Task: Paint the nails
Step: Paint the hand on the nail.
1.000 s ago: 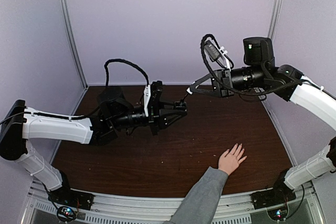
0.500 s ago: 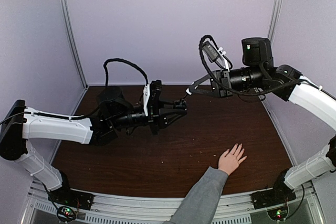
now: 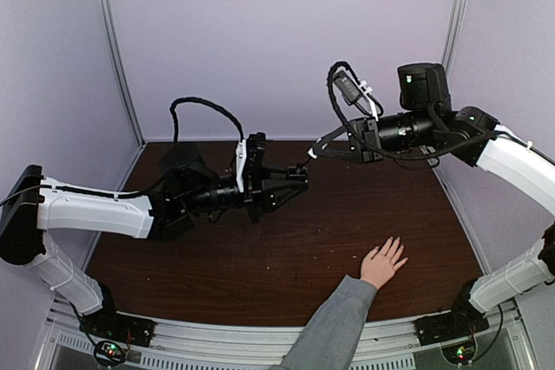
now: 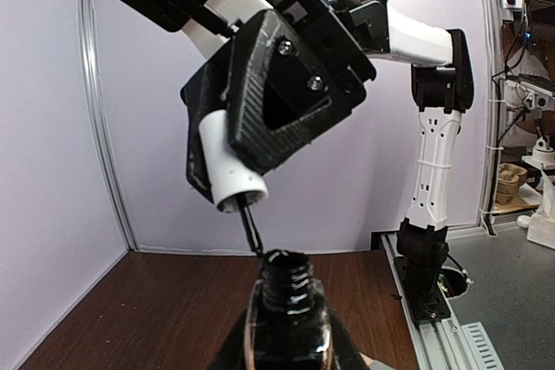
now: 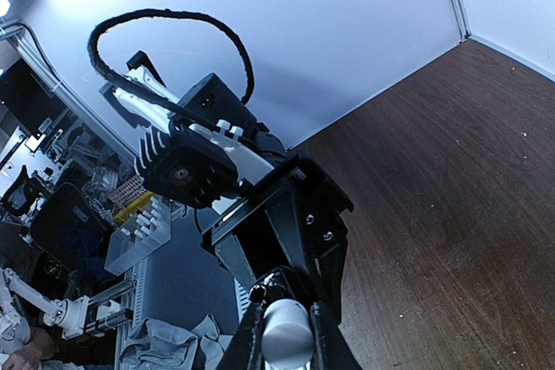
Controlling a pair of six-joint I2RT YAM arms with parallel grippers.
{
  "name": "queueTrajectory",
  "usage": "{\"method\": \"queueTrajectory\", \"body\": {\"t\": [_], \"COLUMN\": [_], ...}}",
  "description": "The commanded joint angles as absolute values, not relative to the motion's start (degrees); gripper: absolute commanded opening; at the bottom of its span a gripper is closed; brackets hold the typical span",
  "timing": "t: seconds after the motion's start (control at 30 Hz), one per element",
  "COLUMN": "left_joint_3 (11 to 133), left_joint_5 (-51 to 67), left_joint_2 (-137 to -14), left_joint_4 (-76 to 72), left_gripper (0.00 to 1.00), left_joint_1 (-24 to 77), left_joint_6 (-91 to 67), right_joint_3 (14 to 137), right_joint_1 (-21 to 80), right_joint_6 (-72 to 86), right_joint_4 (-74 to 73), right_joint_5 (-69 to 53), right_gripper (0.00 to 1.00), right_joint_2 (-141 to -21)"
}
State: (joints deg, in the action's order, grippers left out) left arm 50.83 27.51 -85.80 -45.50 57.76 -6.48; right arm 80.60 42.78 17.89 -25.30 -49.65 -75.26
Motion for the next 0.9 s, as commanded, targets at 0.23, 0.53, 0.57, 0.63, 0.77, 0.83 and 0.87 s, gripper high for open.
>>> {"method": "queueTrajectory", "body": {"t": [0.23,0.53,0.57,0.63,0.77,0.83,0.87], "left_joint_3": [49.9,50.2,50.4,50.8,52.0,52.6,52.8], "left_joint_5": [27.2,26.8,26.8,26.9,26.8,26.8,26.8], "left_joint_2": [-83.9,-84.1,-84.2,-84.2,-84.3,-84.4,-84.4], "left_joint_4": [-49.9,-48.9,-48.6,-47.9,-45.9,-44.6,-44.4], "left_gripper": [0.0,0.0,0.0,0.0,0.0,0.0,0.0], "left_joint_1": [58.0,58.0,58.0,58.0,58.0,58.0,58.0], "left_joint_6": [-7.3,-7.5,-7.6,-7.6,-7.8,-8.0,-8.2], "right_joint_3": [83.5,84.7,84.7,84.9,86.0,86.9,87.4], "right_joint_1": [43.0,43.1,43.1,43.3,45.2,47.0,47.8], "right_joint_6": [15.4,13.0,12.6,11.0,4.6,1.3,-0.2], "right_joint_4": [-27.5,-28.6,-28.7,-29.4,-33.5,-35.7,-36.6], "right_joint_5": [-47.4,-45.8,-45.8,-45.1,-40.3,-37.0,-35.1], "right_gripper": [0.0,0.0,0.0,0.0,0.0,0.0,0.0], "right_joint_2": [-73.2,-71.7,-71.6,-71.3,-70.8,-70.8,-70.8]}}
